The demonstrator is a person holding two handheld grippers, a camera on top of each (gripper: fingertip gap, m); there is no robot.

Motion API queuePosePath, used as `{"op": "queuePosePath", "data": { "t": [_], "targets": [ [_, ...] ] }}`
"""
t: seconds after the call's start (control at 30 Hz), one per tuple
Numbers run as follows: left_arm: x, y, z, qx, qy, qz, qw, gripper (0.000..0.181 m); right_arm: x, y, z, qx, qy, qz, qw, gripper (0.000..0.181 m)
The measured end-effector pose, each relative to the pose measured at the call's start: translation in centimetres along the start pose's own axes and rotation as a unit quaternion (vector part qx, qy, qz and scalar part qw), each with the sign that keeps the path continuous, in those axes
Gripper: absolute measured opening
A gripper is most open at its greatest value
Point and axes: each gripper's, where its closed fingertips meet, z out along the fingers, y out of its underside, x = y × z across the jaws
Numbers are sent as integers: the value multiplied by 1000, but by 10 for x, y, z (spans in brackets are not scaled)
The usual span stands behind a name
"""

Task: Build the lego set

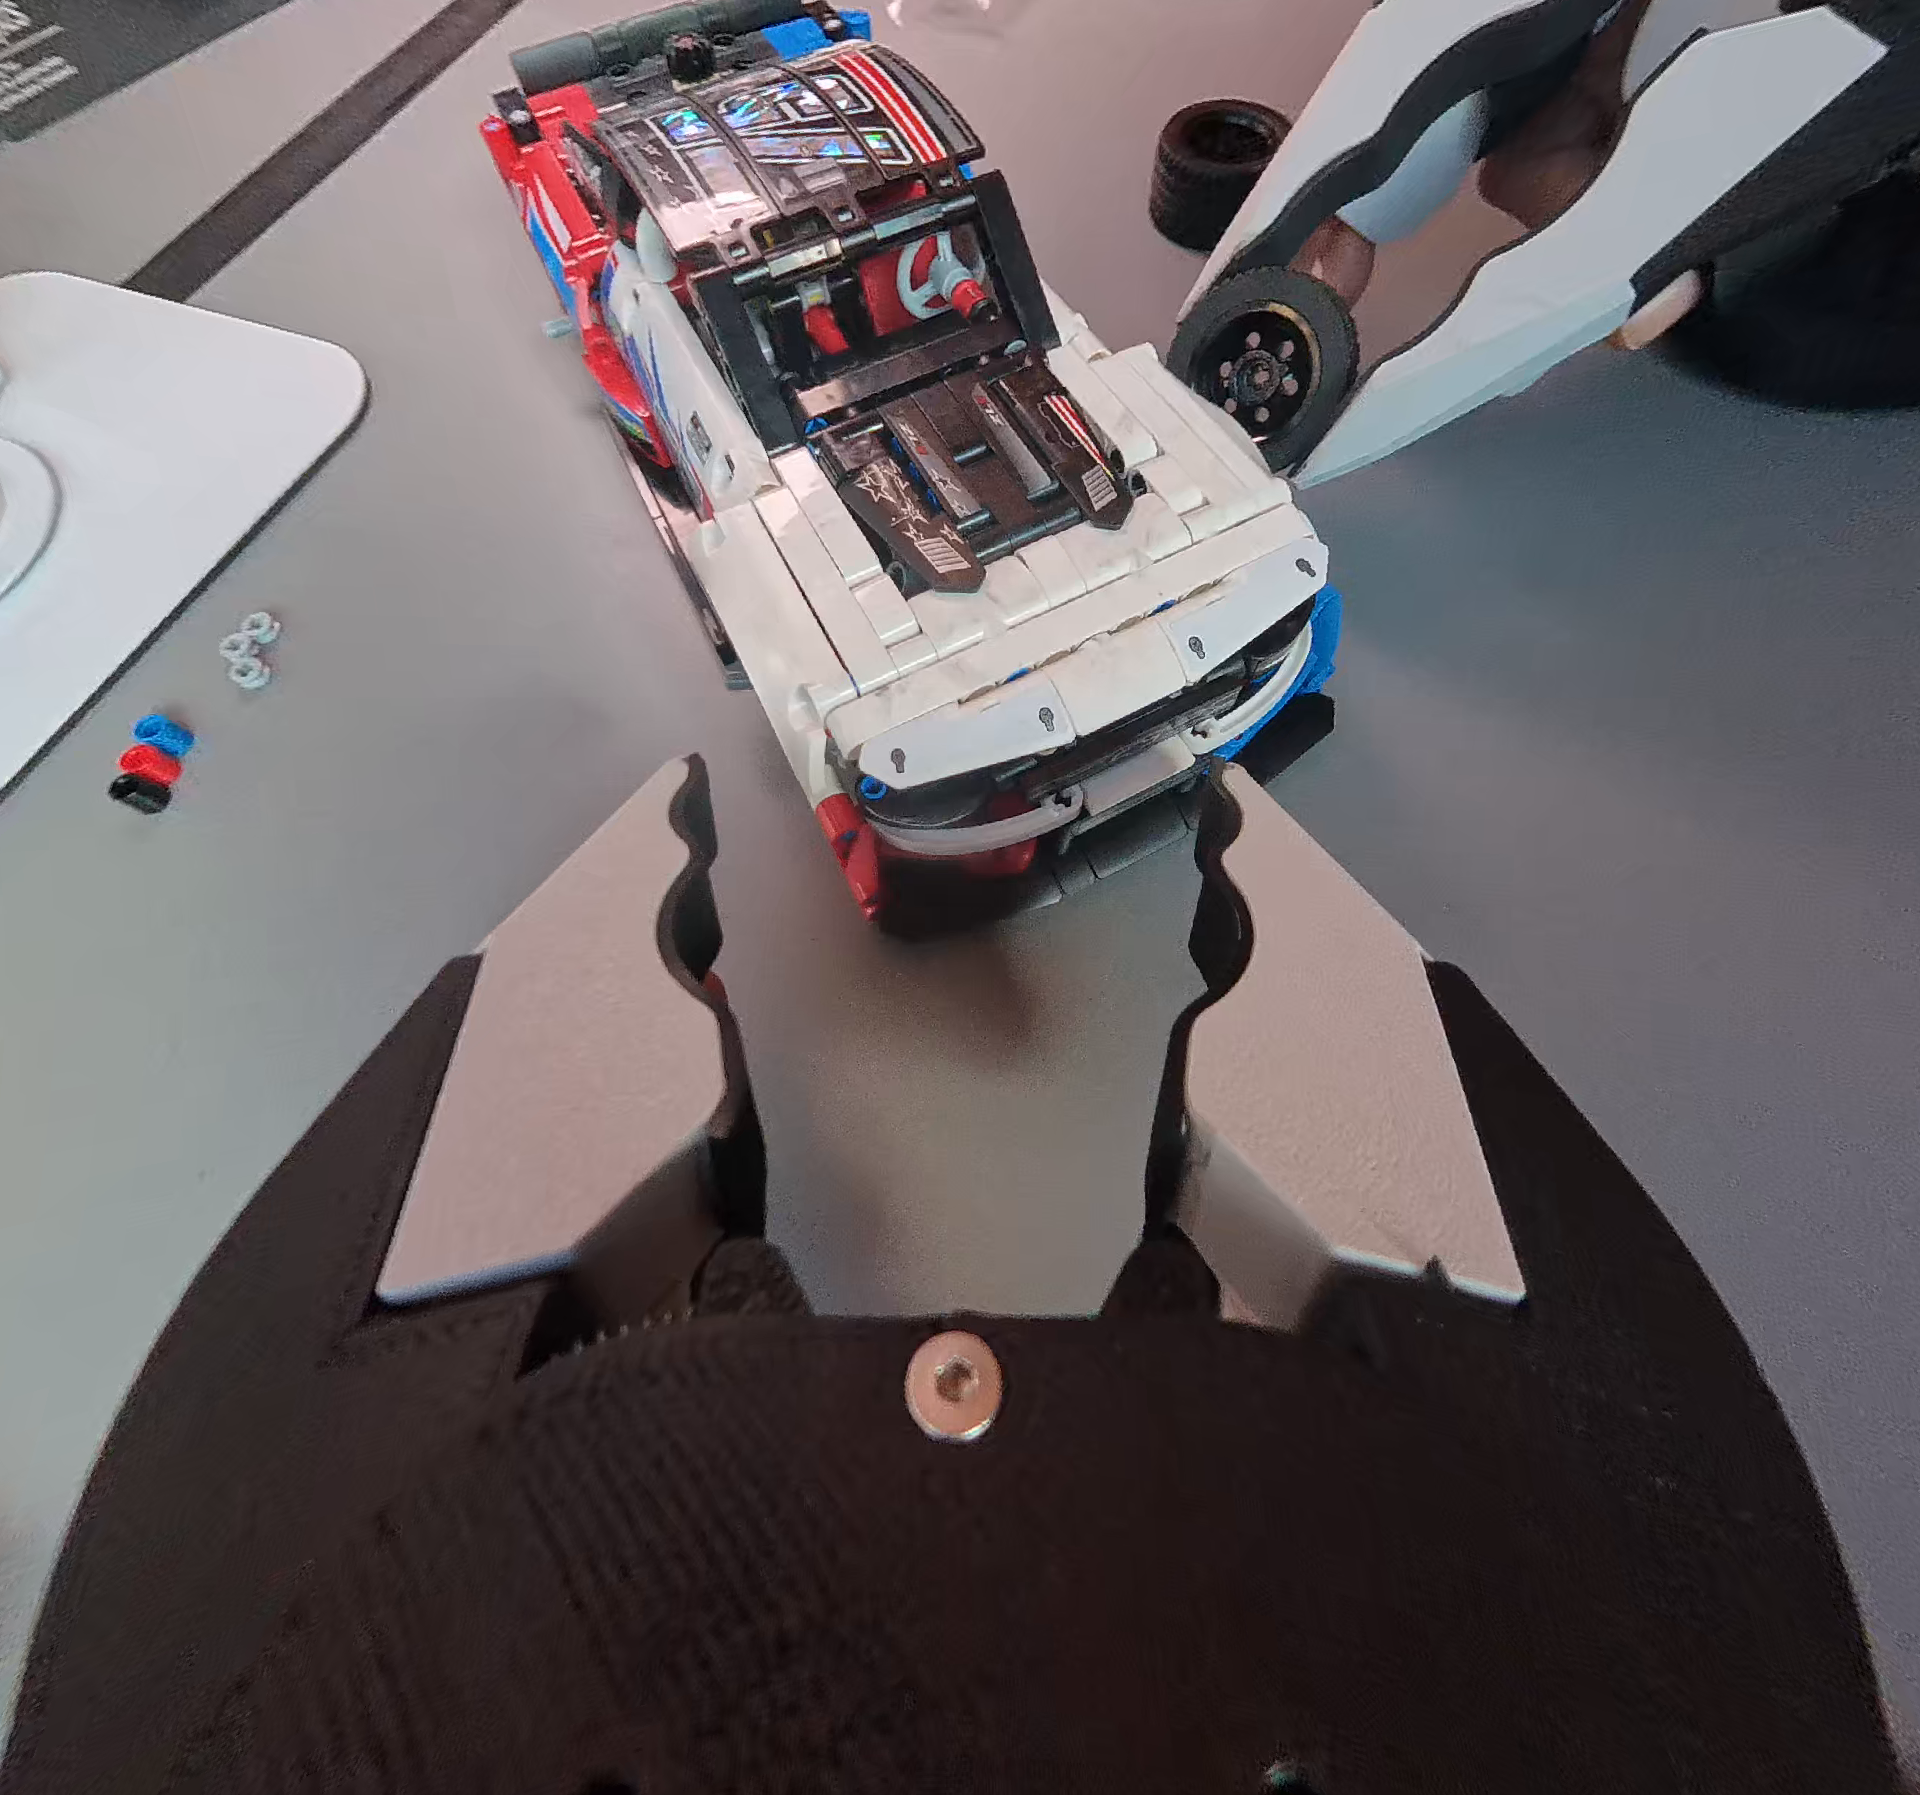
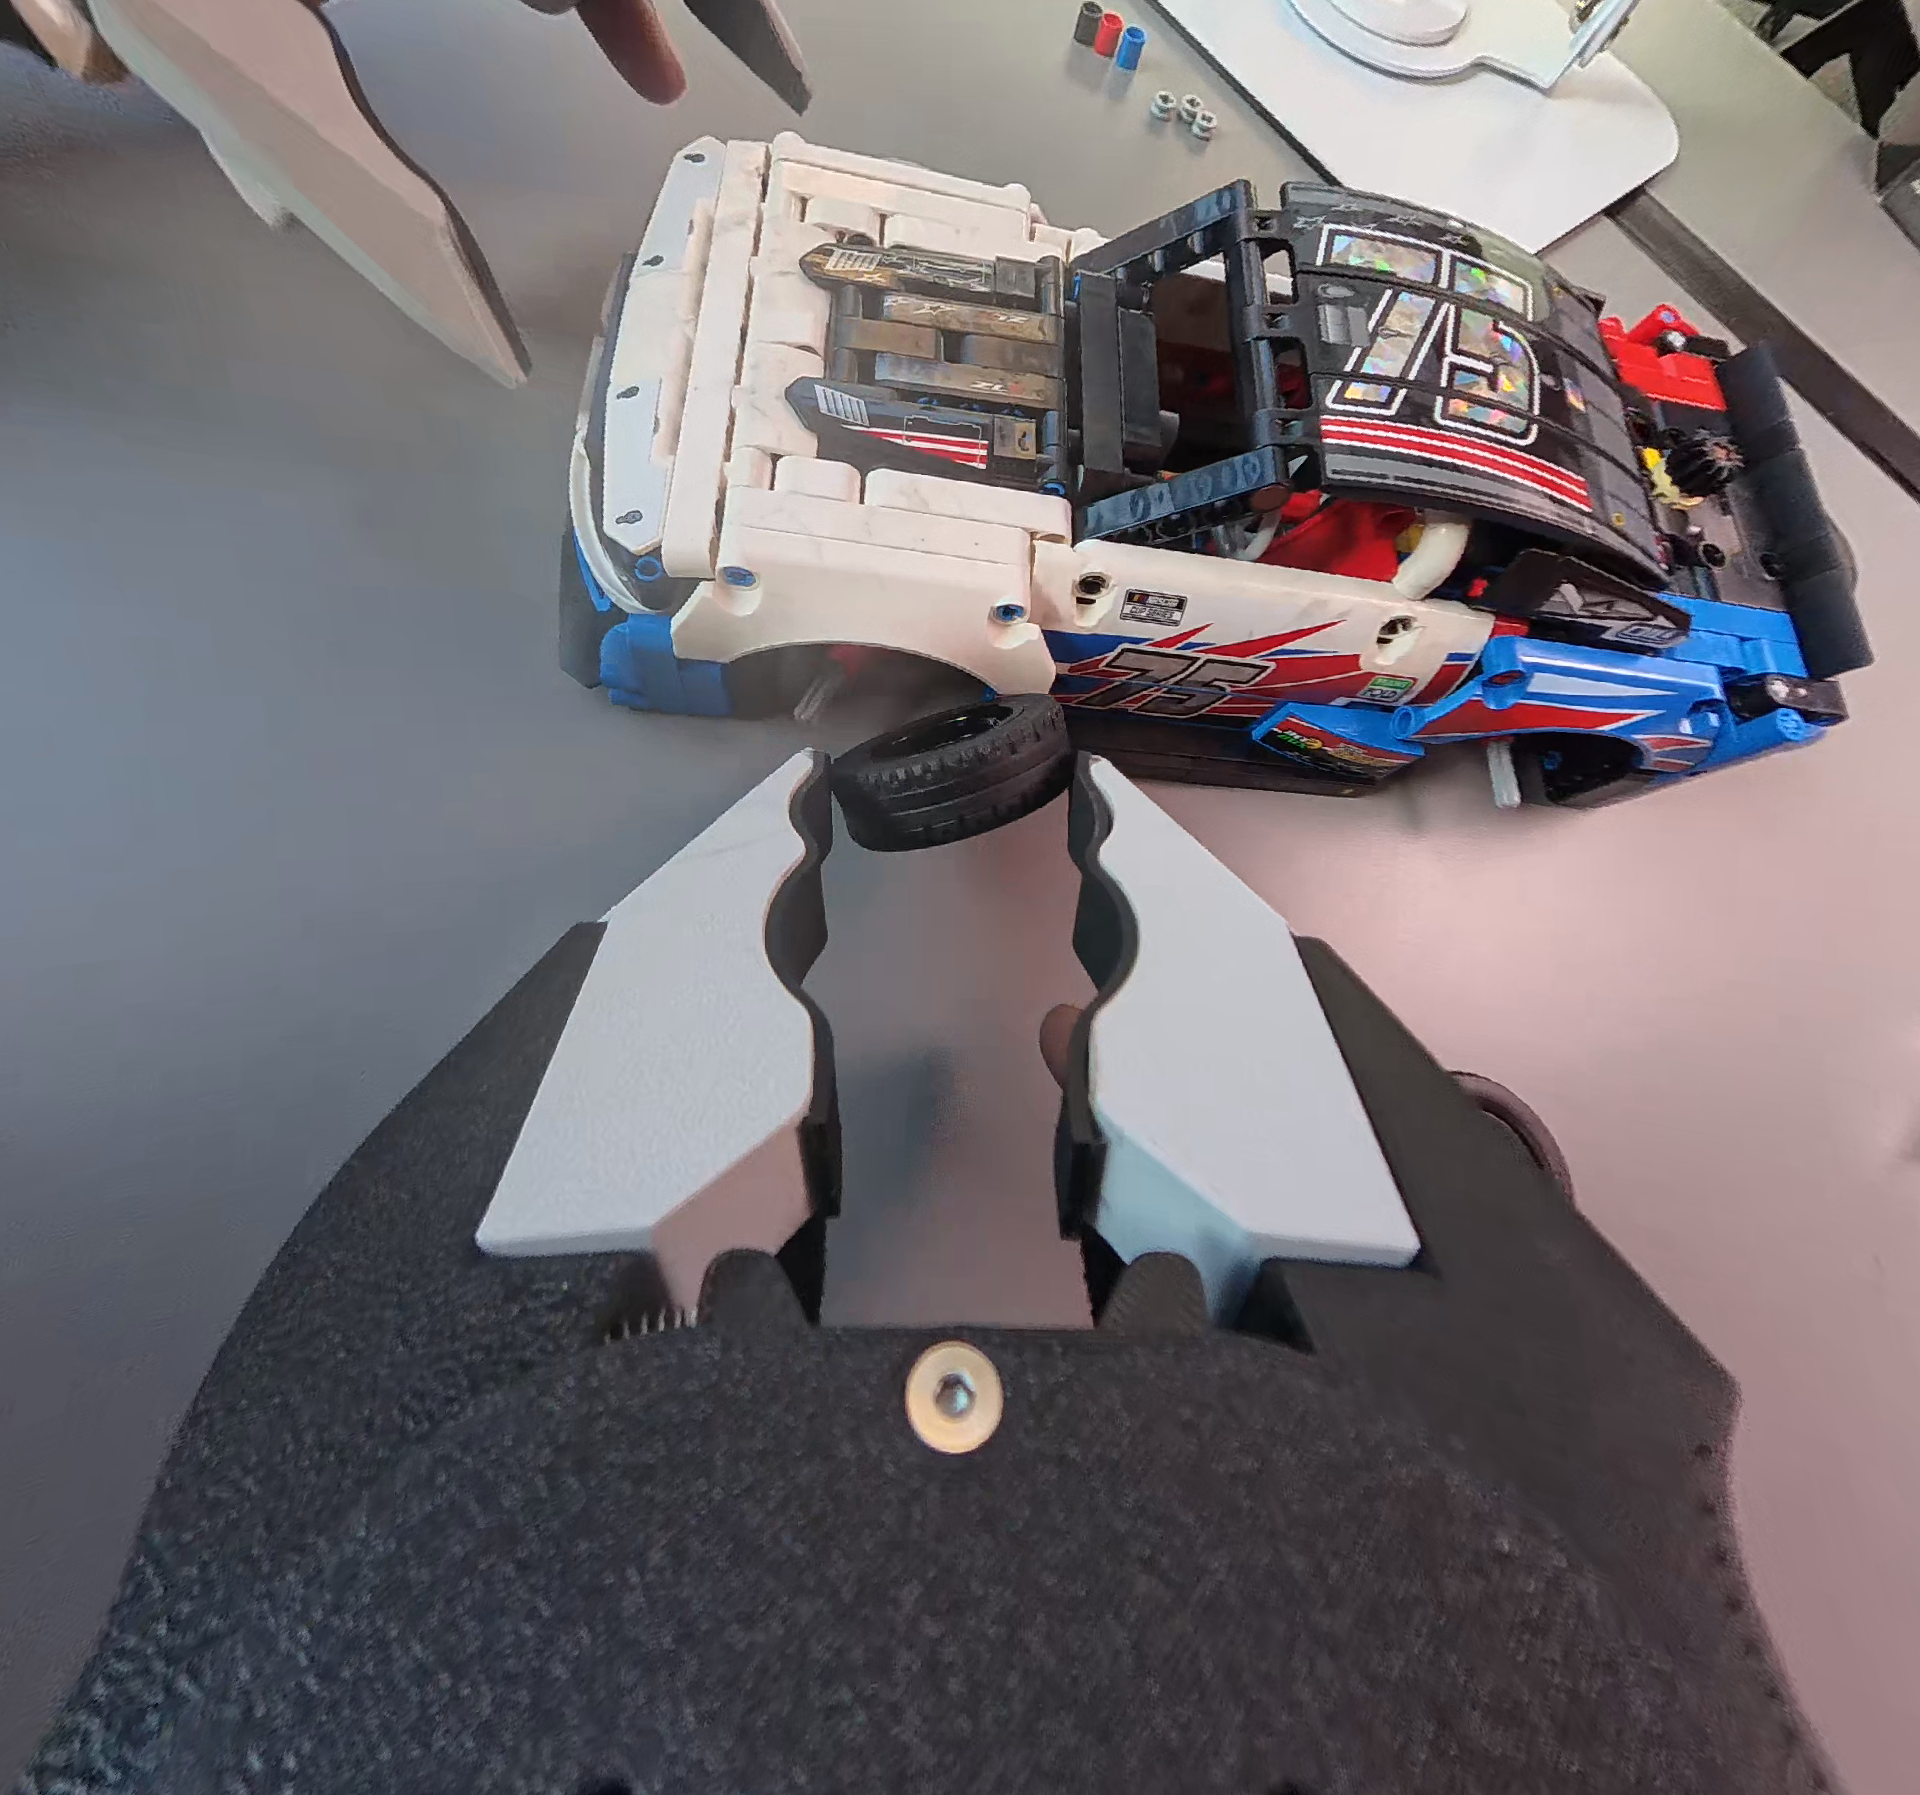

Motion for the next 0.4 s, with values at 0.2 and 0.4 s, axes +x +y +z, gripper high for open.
{"op": "queuePosePath", "data": {
  "t": [0.2, 0.4],
  "targets": [
    [-29, 1, 0, -11, 108, -27, 994, 83, -4, 10, -2, -18, -31, 1, 999, 43],
    [-55, 14, 6, -96, 178, 46, 978, 68, -15, 12, -12, 3, -75, -21, 997, 43]
  ]
}}
